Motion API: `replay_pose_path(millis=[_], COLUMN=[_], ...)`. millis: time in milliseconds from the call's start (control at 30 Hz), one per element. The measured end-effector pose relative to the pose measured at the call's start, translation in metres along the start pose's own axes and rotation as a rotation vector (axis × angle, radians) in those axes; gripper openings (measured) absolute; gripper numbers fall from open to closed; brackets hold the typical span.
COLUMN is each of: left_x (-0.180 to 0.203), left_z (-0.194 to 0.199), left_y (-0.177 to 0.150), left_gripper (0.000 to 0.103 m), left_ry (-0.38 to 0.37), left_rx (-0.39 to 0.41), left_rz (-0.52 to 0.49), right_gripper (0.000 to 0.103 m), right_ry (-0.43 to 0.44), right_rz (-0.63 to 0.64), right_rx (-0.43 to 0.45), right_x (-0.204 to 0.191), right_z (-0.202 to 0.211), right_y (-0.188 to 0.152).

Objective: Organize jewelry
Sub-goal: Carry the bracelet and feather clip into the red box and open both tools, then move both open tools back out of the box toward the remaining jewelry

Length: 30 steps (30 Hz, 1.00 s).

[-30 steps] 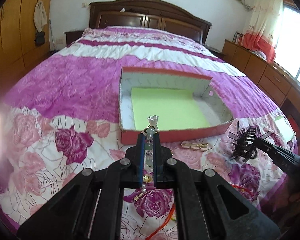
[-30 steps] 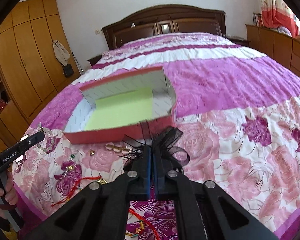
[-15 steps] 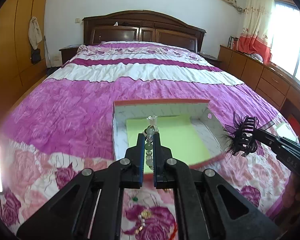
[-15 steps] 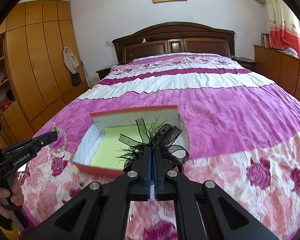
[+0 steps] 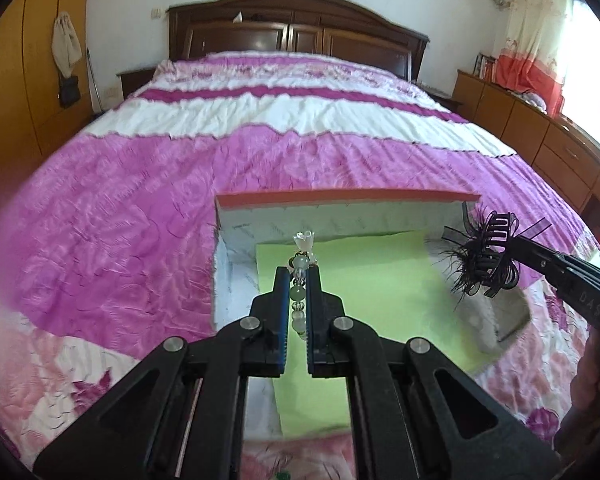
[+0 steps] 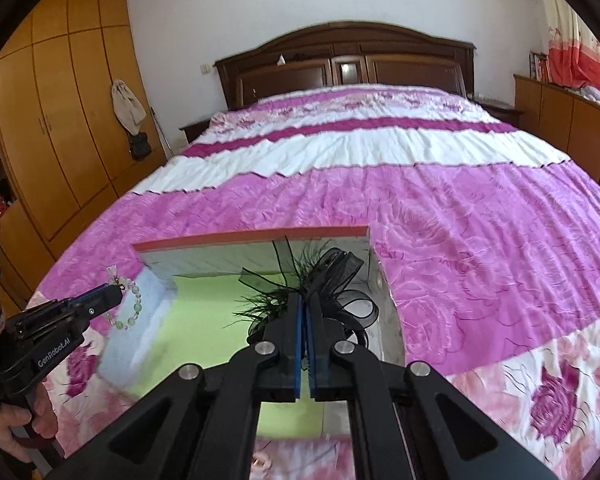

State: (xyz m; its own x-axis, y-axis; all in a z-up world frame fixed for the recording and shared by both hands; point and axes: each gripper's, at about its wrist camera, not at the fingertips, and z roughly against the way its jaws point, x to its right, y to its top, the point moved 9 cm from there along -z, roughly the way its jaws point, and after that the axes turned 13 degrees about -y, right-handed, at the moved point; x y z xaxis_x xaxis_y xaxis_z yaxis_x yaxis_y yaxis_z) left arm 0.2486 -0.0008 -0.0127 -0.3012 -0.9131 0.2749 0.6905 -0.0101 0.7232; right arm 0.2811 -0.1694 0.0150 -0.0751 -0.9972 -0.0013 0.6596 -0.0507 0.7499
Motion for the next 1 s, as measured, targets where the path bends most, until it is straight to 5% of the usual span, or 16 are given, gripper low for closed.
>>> replay_pose_path(millis=[200, 500, 733, 1000], left_x=[-0.007, -0.011, -0.011, 0.009], left_z=[-0.036, -0.057, -0.048, -0.015], left_y=[-0.002, -0.002, 0.0, 0.008], left_gripper=[0.0, 0.0, 0.026, 0.029], left_ry=[0.015, 0.045, 0.044, 0.013], left_rx=[-0.069, -0.13, -0.125, -0.09], left_rz=[-0.012, -0.017, 0.016, -0.022], right_gripper=[0.003, 0.004, 0.039, 0.043], right_ry=[-0.021, -0.029, 0.019, 0.049], right_rz=[-0.004, 0.003, -0.07, -0.098], right_rx=[-0.063, -0.068, -0.078, -0.04], right_x=[0.004, 0.001, 0.003, 0.002], right_z=[-0.048, -0.069, -0.063, -0.027], right_y=[-0.006, -0.002, -0.003, 0.005])
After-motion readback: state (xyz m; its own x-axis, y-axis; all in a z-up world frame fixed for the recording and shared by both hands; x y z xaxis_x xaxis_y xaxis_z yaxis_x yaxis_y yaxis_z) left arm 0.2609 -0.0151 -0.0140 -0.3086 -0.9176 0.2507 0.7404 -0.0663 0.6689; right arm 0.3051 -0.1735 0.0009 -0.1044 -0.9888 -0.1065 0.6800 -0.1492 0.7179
